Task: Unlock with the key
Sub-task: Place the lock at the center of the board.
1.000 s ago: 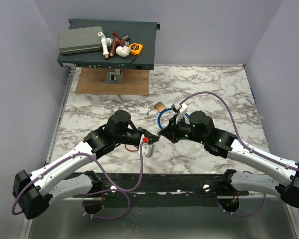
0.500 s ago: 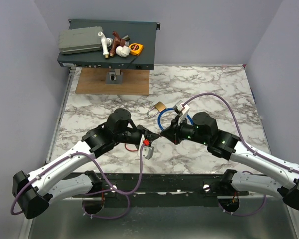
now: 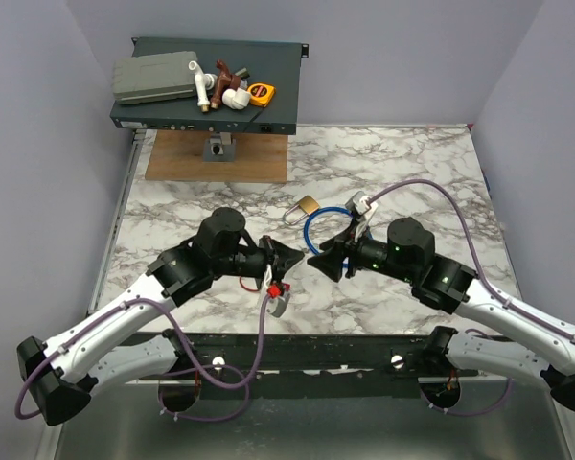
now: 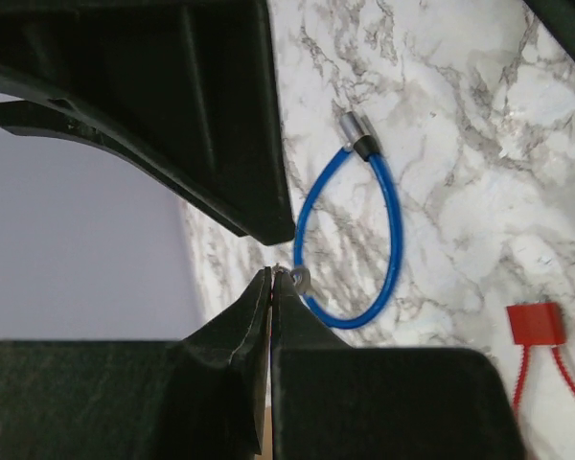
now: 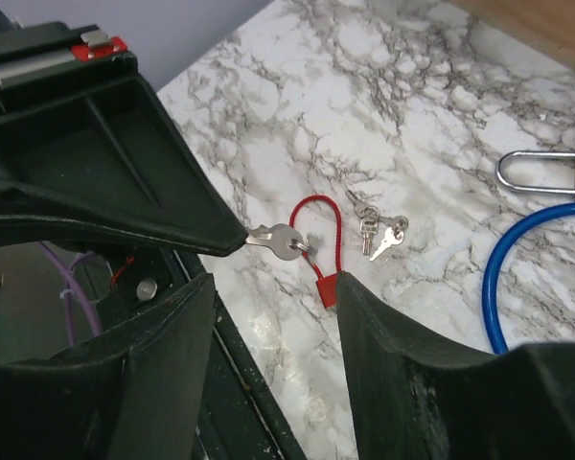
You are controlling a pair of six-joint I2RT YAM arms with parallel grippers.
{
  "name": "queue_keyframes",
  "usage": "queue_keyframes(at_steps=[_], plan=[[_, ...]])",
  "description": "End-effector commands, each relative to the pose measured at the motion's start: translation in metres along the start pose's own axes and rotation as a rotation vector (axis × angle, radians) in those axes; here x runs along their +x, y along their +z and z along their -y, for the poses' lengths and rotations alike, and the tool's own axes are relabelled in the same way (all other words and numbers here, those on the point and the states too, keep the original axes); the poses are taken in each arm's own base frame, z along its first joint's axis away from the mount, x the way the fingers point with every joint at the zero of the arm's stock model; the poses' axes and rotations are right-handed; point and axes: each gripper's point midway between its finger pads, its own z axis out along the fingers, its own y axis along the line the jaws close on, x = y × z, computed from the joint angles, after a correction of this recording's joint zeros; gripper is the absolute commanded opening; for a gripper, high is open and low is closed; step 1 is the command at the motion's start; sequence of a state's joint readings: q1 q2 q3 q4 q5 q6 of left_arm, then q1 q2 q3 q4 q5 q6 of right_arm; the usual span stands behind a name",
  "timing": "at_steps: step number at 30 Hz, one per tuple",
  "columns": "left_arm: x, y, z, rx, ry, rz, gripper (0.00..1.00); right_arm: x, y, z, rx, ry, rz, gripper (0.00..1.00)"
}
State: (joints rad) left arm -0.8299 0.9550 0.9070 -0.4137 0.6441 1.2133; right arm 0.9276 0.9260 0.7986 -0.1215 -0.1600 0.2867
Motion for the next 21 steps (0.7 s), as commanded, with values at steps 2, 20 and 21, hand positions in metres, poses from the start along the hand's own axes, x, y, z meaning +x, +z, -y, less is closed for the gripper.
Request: queue_keyframes(at_steps=[2,20,21], plan=[[-0.011,-0.011,0.009,-0.008,0.387,0.015,0.00,-0.043,-0.020,0.000,0.043,-0.032,0.135,0.58],[-0.052,-0.027,0.025,-0.140,1.055,0.170,0.00,-0.047,-0.033,-0.028,-0.442,-0.073,0.029,0.57],[-0.054,-0.028,0.027,-0.138,1.065,0.178,0.00,-0.049,-0.034,-0.030,-0.481,-0.072,0.023,0.57]])
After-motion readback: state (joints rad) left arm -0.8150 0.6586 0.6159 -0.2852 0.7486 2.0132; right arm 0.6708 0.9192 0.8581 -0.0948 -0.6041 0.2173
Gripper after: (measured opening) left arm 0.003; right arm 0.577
